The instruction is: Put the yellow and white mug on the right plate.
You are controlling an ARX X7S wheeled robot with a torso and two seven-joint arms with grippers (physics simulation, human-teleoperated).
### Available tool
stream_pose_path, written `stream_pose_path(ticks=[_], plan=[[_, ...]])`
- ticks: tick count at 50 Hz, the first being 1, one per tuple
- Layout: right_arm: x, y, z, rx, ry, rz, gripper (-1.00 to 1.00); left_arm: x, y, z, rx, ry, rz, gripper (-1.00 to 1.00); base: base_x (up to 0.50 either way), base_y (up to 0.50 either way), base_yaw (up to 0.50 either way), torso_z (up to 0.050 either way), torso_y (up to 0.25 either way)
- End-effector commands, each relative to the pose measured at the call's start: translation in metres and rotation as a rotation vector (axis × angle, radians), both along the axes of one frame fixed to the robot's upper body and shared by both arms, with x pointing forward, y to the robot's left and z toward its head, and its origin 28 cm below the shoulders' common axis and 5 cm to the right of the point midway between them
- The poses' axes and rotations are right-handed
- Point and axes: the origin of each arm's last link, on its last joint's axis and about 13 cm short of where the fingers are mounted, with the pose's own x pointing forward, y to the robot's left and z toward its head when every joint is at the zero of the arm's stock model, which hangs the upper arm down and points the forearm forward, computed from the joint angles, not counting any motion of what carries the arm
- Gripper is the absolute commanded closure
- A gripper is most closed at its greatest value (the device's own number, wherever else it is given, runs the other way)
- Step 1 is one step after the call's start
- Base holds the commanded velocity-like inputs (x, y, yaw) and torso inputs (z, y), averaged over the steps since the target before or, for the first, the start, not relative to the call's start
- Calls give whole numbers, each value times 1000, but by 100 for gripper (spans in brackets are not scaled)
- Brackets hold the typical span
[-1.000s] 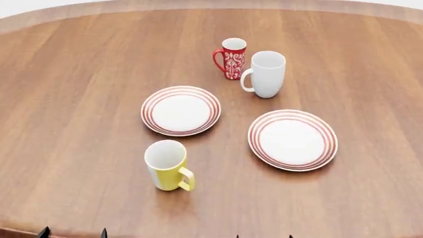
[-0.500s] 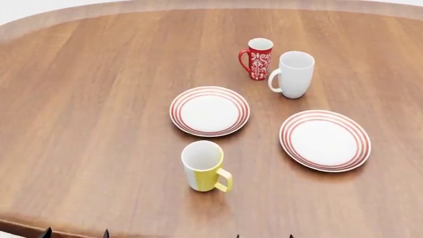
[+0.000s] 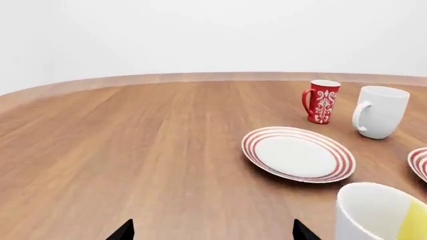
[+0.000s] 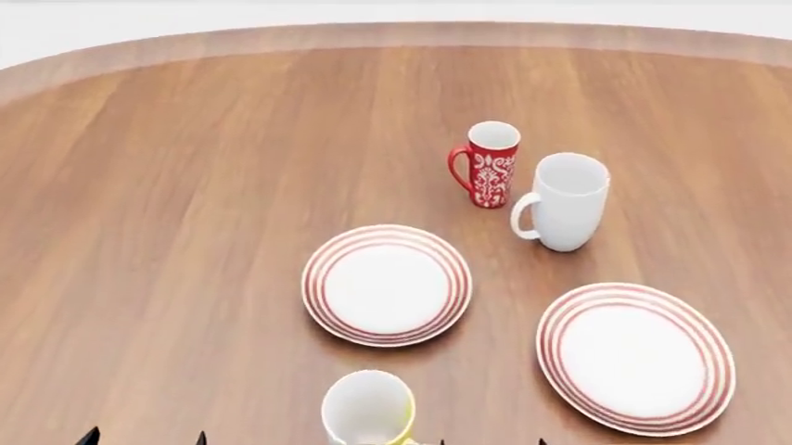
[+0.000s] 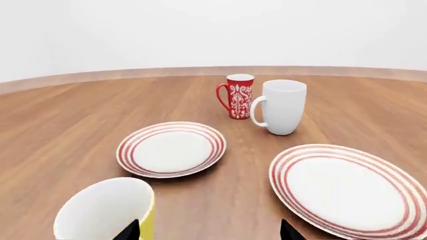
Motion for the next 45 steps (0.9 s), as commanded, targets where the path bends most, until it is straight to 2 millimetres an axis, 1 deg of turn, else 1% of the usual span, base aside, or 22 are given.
stream_pose_path(ticks=[1, 11, 19, 25, 26, 27, 29, 31, 32, 35, 36, 37, 41, 42, 45], plan=[[0, 1, -1, 7, -6, 6, -100, 1, 0, -1, -1, 8, -1, -100, 500, 0, 0, 0, 0], [1, 1, -2, 2, -10, 6, -100, 1, -1, -2, 1, 9, -6, -100, 500, 0, 0, 0, 0], [0, -2, 1, -9, -16, 2, -100, 1, -1, -3, 5, 11, -7, -100, 0, 0, 0, 0, 0], [0, -15, 12, -23, -38, -4, -100, 0, -1, -2, 3, 11, -7, -100, 0, 0, 0, 0, 0], [-1, -20, 15, -4, -38, 25, -100, 1, -1, -3, 4, 13, -7, -100, 0, 0, 0, 0, 0], [-1, -20, 15, -4, -38, 25, -100, 1, -1, -3, 4, 13, -7, -100, 0, 0, 0, 0, 0], [-2, -29, 19, 57, -15, 71, -100, 0, -1, -3, 5, 14, -8, -100, 0, 0, 0, 0, 0], [-3, -33, 20, 44, -17, 101, -100, 0, -1, -3, 4, 13, -9, -100, 0, 0, 0, 0, 0], [-4, -37, 21, 45, -1, 154, -100, 0, -1, -3, 5, 13, -8, -100, 0, 0, 0, 0, 0], [-7, -43, 18, 4, 23, 241, -100, 0, -1, -4, 6, 14, -11, -100, 0, 0, 0, 0, 0], [-9, -45, 16, 2, 50, 314, -100, 0, -2, -4, 6, 14, -12, -100, 0, 0, 0, 0, 0], [-10, -46, 16, -20, 46, 330, -100, 0, -2, -4, 6, 15, -13, -100, 0, 0, 0, 0, 0], [-15, -50, 18, 23, 50, 491, -100, 1, -1, -4, 6, 16, -14, -100, 0, 0, 0, 0, 0], [-17, -51, 18, 1, 57, 541, -100, 1, -1, -4, 6, 16, -13, -100, 0, 0, 0, 0, 0], [-18, -54, 15, -24, 76, 617, -100, 1, -1, -4, 5, 16, -12, -100, 0, 0, 0, 0, 0]])
